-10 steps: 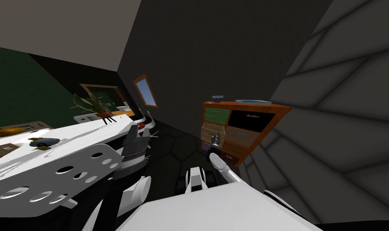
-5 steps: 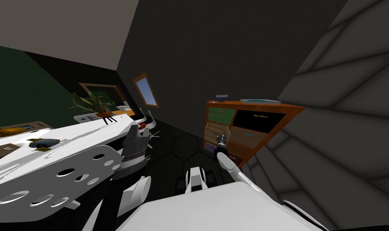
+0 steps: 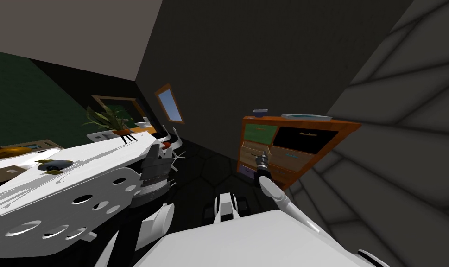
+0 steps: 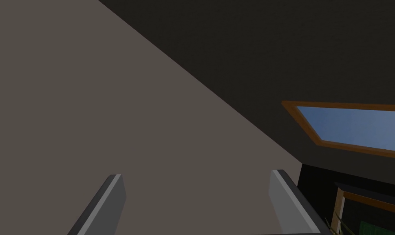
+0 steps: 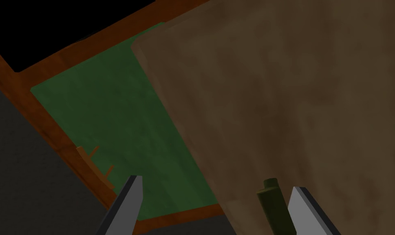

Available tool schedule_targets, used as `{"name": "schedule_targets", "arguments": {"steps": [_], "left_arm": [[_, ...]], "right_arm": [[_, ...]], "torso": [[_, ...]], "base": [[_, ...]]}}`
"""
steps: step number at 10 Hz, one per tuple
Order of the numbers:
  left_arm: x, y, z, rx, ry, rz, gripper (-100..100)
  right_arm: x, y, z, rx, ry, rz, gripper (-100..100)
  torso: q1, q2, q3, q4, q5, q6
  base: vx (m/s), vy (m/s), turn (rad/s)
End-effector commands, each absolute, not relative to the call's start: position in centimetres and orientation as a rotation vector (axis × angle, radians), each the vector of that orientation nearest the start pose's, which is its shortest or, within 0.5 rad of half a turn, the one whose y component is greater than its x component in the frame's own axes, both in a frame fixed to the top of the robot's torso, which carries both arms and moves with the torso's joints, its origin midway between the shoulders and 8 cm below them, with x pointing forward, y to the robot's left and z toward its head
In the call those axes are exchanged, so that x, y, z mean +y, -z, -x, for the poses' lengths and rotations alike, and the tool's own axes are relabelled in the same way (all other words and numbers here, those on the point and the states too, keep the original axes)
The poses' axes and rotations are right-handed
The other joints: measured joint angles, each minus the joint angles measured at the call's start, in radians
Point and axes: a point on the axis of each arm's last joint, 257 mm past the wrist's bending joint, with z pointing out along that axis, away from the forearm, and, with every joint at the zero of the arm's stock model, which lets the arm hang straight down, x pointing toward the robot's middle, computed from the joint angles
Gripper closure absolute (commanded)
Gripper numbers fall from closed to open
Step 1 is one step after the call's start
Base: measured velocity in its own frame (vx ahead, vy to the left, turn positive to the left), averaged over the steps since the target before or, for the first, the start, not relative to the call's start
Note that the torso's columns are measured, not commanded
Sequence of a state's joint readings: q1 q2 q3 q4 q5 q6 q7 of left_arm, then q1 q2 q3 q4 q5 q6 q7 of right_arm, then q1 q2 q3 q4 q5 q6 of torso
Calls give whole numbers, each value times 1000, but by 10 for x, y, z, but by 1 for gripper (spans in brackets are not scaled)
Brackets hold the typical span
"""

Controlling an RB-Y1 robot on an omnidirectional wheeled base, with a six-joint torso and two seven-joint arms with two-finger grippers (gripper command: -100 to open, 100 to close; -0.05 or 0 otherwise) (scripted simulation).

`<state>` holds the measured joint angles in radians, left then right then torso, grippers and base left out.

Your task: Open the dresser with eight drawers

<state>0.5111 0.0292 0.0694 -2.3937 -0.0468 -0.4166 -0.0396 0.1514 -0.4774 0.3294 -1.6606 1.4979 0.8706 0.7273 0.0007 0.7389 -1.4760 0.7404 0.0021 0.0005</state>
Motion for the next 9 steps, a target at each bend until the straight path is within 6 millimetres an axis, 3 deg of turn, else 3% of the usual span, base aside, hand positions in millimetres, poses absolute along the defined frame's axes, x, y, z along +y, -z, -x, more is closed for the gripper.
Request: {"name": "schedule_targets", "arguments": {"steps": [1, 2, 3, 4, 9], "left_arm": [[290, -57, -331, 653, 1165, 567, 0], [290, -57, -331, 653, 1165, 567, 0], [290, -57, -331, 653, 1165, 567, 0], [290, -57, -331, 653, 1165, 567, 0], [290, -57, -331, 653, 1165, 567, 0]], "right_arm": [[-425, 200, -443, 1506, 1301, 462, -100], [-424, 198, -443, 1503, 1299, 460, -100], [-425, 209, -441, 1525, 1302, 470, -100], [-427, 211, -440, 1530, 1302, 473, 0], [-426, 220, -437, 1549, 1298, 485, 0]], "torso": [[2, 3, 2, 2, 1, -2], [5, 5, 3, 4, 4, -2], [8, 7, 4, 6, 5, -3], [6, 6, 4, 4, 3, -3], [1, 1, 1, -1, -1, 0]], "base": [[23, 83, 7], [17, 72, -14], [7, 19, -20], [0, 0, 0], [0, 0, 0]]}}
